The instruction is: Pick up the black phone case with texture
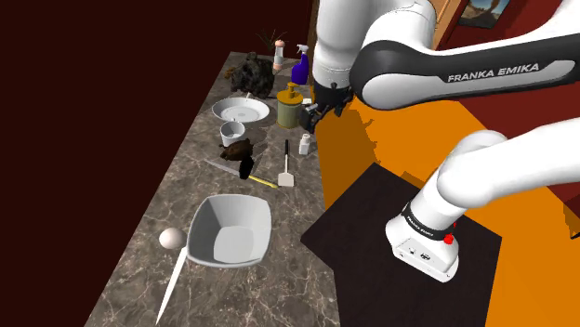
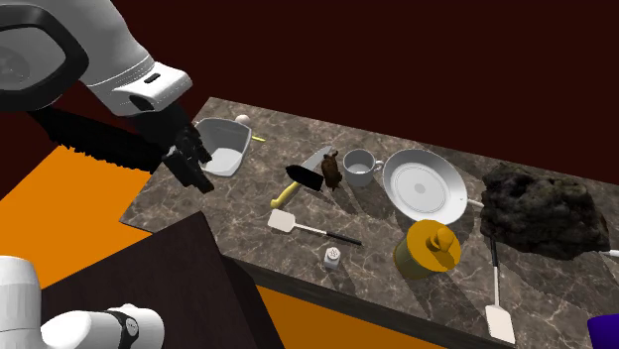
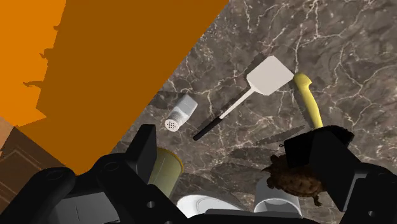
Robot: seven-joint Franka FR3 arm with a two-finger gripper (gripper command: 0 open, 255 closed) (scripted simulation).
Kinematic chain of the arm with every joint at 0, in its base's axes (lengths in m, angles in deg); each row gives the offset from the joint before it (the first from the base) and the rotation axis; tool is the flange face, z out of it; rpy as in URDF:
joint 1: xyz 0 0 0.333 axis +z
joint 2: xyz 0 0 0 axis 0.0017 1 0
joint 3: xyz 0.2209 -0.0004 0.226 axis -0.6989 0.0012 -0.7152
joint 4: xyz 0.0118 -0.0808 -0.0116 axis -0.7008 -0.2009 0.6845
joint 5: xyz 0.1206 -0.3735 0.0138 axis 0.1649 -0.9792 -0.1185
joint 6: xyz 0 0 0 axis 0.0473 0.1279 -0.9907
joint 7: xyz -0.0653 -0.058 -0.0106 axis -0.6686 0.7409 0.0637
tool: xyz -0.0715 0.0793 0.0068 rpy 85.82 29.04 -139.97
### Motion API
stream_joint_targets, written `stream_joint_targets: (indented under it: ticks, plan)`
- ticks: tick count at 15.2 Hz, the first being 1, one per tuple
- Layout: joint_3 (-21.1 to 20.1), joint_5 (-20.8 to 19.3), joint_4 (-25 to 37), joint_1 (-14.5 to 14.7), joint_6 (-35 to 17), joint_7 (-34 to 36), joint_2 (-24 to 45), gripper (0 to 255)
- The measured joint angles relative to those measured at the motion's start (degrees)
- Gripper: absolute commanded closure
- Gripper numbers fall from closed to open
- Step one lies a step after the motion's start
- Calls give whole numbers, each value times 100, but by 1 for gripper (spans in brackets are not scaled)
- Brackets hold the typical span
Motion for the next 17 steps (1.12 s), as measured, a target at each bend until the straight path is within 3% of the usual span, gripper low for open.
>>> stream_joint_targets:
  ticks: [5,8,10,12,13,14,17]
  plan:
    - [-1240,-497,273,-675,-667,1566,1074,0]
    - [-2088,-1136,538,-1310,-912,2674,1859,0]
    - [-2822,-1877,896,-1920,-886,3622,2667,0]
    - [-3468,-2923,1281,-2401,-551,4756,3750,0]
    - [-3603,-3586,1537,-2419,-223,5383,4446,0]
    - [-3524,-4104,1742,-2244,77,5890,4997,0]
    - [-2867,-5087,2413,-1389,760,6872,6198,0]
